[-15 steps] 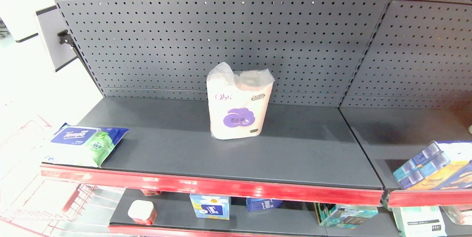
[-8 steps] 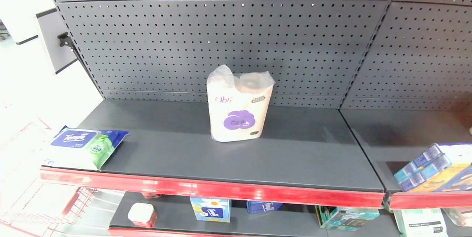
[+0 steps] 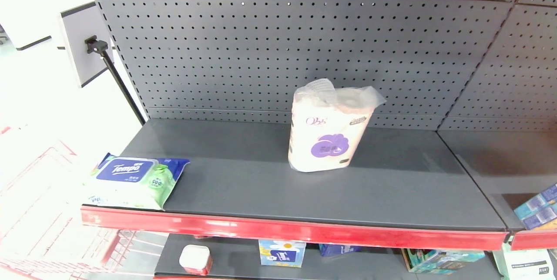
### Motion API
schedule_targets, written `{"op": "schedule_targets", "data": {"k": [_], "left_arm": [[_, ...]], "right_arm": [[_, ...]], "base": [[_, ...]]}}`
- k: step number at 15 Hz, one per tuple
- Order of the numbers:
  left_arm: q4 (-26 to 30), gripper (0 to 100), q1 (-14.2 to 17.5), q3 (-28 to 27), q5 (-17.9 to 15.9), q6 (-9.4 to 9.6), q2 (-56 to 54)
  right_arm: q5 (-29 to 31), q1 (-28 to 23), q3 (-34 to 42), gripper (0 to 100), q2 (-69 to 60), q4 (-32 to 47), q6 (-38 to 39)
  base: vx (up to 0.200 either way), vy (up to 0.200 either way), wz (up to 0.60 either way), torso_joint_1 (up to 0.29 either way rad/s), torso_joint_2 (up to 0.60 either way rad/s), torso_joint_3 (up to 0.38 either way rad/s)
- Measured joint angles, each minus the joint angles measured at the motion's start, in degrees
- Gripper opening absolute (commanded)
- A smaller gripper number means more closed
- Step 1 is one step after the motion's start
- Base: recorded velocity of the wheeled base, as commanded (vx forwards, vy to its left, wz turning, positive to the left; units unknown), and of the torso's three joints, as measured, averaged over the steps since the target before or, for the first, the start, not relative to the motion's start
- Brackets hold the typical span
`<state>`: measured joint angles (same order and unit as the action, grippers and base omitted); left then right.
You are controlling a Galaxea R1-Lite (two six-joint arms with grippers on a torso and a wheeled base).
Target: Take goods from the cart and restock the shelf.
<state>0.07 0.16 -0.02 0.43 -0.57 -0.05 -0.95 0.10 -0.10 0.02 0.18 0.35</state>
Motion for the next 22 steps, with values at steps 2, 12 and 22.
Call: {"op": "schedule_targets", "data": {"k": [2, 12, 22], "left_arm": [[0.0, 100, -0.02, 0.0, 0.0, -0.02, 0.0], [0.02, 100, 0.0, 0.02, 0.01, -0.09, 0.0], [0.02, 100, 0.0, 0.02, 0.0, -0.09, 0.0]], "right_arm": [[0.0, 0.01, 0.0, 100, 0.0, 0.0, 0.0], [0.0, 0.0, 0.0, 100, 0.0, -0.05, -0.02], [-0.06, 0.06, 0.0, 100, 0.0, 0.0, -0.06]], "base": [[0.0, 0.2, 0.0, 0.005, 0.0, 0.005], [0.0, 0.2, 0.0, 0.004, 0.0, 0.001], [0.0, 0.2, 0.0, 0.0, 0.0, 0.004]]}}
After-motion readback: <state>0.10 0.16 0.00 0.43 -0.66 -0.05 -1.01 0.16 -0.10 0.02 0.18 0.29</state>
